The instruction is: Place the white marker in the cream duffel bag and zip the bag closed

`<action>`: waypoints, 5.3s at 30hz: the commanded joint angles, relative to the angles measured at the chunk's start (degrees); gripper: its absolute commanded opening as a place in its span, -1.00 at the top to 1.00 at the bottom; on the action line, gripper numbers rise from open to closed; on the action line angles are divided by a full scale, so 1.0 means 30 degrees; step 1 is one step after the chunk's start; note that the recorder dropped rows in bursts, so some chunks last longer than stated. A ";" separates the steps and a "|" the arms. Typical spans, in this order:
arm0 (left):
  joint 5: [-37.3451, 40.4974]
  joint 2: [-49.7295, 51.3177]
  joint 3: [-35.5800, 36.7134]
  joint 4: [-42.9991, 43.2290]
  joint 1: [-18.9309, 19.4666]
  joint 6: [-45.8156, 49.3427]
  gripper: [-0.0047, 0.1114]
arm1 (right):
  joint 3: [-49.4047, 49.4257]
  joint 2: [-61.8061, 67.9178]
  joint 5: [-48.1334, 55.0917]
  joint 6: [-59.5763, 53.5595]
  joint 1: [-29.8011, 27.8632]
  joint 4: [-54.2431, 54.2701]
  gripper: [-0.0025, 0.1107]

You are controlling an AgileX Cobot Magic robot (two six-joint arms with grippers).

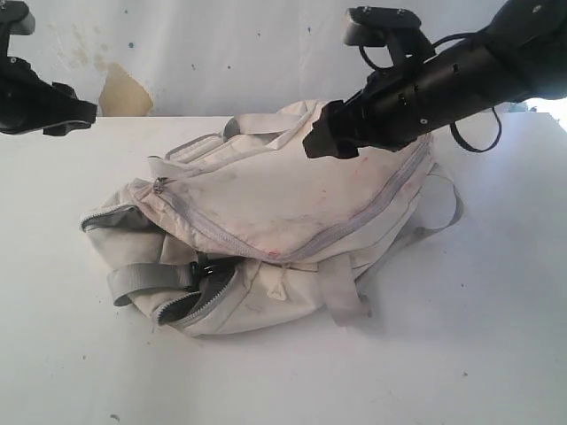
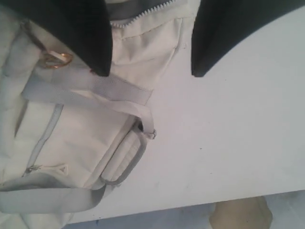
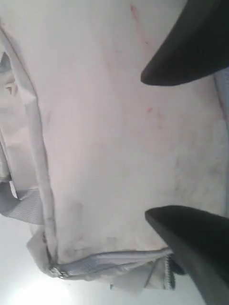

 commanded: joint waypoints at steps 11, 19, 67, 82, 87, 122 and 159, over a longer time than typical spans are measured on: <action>0.6386 -0.2295 -0.0154 1.2994 0.0007 -1.6342 0.34 | 0.0061 -0.0198 0.5175 1.1957 -0.0134 -1.2350 0.96; 0.8045 -0.2295 -0.0154 1.3068 0.0007 -1.6342 0.92 | 0.0932 -0.0198 0.5334 1.2437 -0.2205 -1.2715 0.96; 0.5067 -0.7764 0.2665 1.3616 0.0007 -1.5630 0.92 | 0.2567 -0.3876 0.3451 1.1729 -0.5266 -1.2629 0.96; 0.3652 -1.3770 0.5030 1.4203 0.0007 -1.5630 0.92 | 0.3676 -0.9599 0.3260 1.1729 -0.5266 -1.2505 0.96; 0.2931 -1.6501 0.5695 1.4203 0.0007 -1.5630 0.92 | 0.4280 -1.2487 0.3113 1.1729 -0.5266 -1.2505 0.96; 0.4470 -3.0409 0.6929 1.4325 0.0073 -1.5821 0.92 | 1.0003 -3.1832 0.2516 1.1075 -0.5266 -1.2701 0.96; -0.5873 -3.0409 2.1668 1.4570 0.0073 -1.4988 0.92 | 2.3793 -3.1832 -1.0413 1.0237 -0.5266 -1.2663 0.96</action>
